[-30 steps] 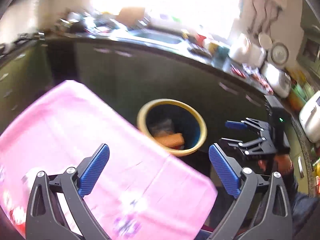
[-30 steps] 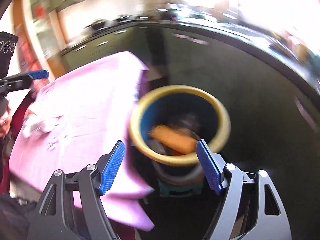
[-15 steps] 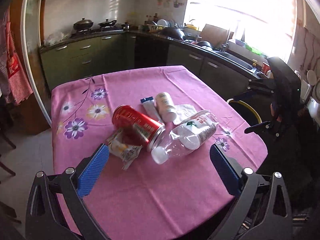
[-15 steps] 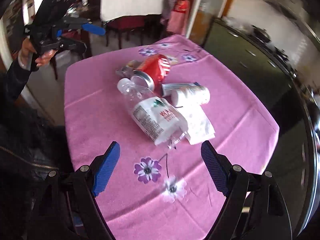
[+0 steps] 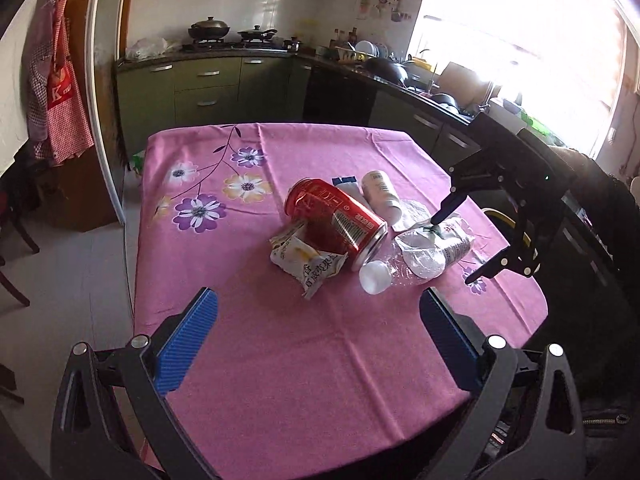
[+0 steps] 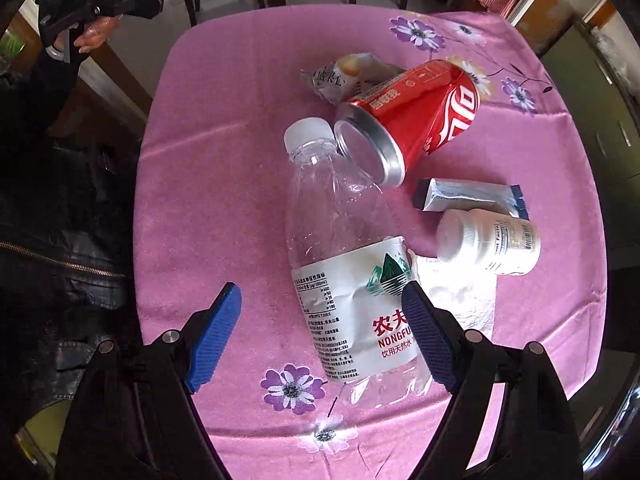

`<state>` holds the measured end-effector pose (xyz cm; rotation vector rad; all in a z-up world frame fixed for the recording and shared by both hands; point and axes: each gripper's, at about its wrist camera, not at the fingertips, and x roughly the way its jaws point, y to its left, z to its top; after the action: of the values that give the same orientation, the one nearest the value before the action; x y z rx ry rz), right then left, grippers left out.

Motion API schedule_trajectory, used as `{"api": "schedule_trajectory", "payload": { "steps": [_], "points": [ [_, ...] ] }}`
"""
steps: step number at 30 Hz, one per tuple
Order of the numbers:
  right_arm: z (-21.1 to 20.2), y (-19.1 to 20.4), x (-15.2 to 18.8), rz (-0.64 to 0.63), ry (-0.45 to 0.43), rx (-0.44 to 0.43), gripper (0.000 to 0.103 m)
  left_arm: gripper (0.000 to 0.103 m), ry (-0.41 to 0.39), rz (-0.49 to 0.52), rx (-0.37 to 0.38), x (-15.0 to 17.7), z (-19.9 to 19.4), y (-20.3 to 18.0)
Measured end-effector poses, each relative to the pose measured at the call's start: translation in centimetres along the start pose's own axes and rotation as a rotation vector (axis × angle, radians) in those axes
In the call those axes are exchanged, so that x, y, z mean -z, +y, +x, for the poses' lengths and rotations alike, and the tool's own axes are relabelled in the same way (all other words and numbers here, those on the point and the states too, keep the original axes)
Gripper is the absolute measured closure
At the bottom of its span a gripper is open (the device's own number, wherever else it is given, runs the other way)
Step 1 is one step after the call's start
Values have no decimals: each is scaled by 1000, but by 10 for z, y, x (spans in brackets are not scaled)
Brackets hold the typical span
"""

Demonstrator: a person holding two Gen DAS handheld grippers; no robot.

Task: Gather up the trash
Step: 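Move the right gripper to the water bottle and grasp it, then carry the water bottle over the bin and release it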

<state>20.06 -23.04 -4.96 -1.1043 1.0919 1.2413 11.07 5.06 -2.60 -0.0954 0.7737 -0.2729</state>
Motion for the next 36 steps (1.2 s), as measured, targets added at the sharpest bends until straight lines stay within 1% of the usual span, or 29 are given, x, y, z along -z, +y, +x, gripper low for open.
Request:
{"api": "schedule_trajectory", "payload": {
  "steps": [2, 6, 8, 10, 13, 15, 19, 21, 24, 27, 31, 34, 36],
  "points": [
    [5, -6, -2, -6, 20, 9, 21, 7, 2, -10, 5, 0, 1, 3],
    [14, -22, -7, 7, 64, -17, 21, 7, 9, -25, 13, 2, 5, 8],
    [23, -28, -8, 12, 94, -31, 23, 7, 15, -30, 15, 2, 7, 10],
    [33, -32, -7, 19, 125, -52, 32, 7, 21, -34, 17, 3, 9, 11],
    [46, -37, -6, 33, 159, -61, 37, 7, 26, -43, 21, 4, 10, 14],
    [51, -40, -5, 53, 165, -74, 40, 7, 30, -47, 25, 5, 10, 14],
    [48, -43, 0, 111, 140, -89, 41, 7, 33, -43, 34, 6, 10, 12],
    [48, -40, 6, 136, 134, -76, 41, 7, 32, -38, 40, 7, 10, 11],
    [46, -26, 17, 178, 117, -58, 41, 7, 32, -35, 47, 9, 10, 9],
    [43, -14, 30, 221, 100, -65, 42, 7, 34, -28, 56, 10, 11, 7],
    [35, 0, 61, 306, 47, -94, 42, 7, 43, -8, 75, 9, 16, 2],
    [21, 2, 90, 408, -20, -103, 42, 7, 48, 11, 90, 8, 21, -5],
    [8, -2, 117, 497, -75, -87, 42, 7, 53, 22, 103, 8, 25, -11]
  ]
}}
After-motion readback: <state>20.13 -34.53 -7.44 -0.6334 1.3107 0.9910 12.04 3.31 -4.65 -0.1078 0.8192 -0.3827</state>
